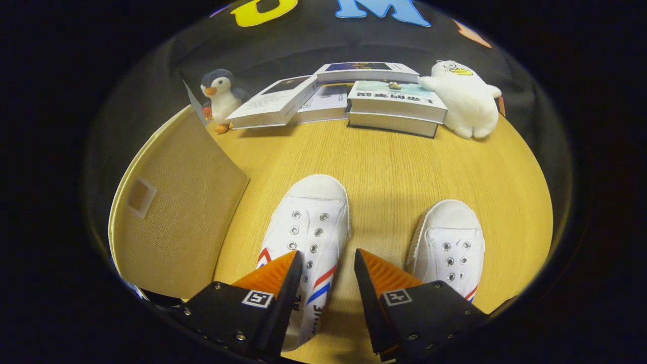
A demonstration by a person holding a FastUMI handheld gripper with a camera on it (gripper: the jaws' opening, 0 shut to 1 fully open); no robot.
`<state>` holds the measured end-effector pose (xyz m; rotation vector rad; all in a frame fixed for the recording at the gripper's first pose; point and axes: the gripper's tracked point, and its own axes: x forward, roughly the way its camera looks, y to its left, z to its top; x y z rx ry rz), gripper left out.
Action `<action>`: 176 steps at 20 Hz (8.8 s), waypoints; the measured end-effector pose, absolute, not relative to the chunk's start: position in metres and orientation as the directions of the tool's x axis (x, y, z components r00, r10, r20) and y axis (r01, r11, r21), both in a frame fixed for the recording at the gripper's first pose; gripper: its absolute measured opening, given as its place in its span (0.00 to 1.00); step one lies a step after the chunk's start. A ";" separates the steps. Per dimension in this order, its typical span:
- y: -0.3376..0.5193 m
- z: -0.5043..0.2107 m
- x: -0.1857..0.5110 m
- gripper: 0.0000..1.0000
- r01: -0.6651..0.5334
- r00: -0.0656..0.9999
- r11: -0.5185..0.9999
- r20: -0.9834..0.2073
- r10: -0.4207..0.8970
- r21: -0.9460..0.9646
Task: Open the storage box then place both shoes into the box .Put the left shoe in first, then the right shoe, with the right side of both shoes facing outward in a uniform manner.
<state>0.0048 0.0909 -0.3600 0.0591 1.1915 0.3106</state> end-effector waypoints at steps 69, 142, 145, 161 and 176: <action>0.145 -0.180 0.046 0.98 -0.208 0.466 0.904 -0.775 0.427 0.373; 0.173 -0.167 0.014 0.03 0.062 0.355 0.901 -0.854 0.382 0.429; 0.201 -0.168 0.014 0.03 0.039 0.350 0.900 -0.850 0.394 0.434; 0.282 -0.227 -0.001 0.07 -0.073 0.288 0.944 -0.899 0.330 0.323; 0.250 -0.137 0.016 0.98 -0.222 0.494 0.894 -0.745 0.447 0.389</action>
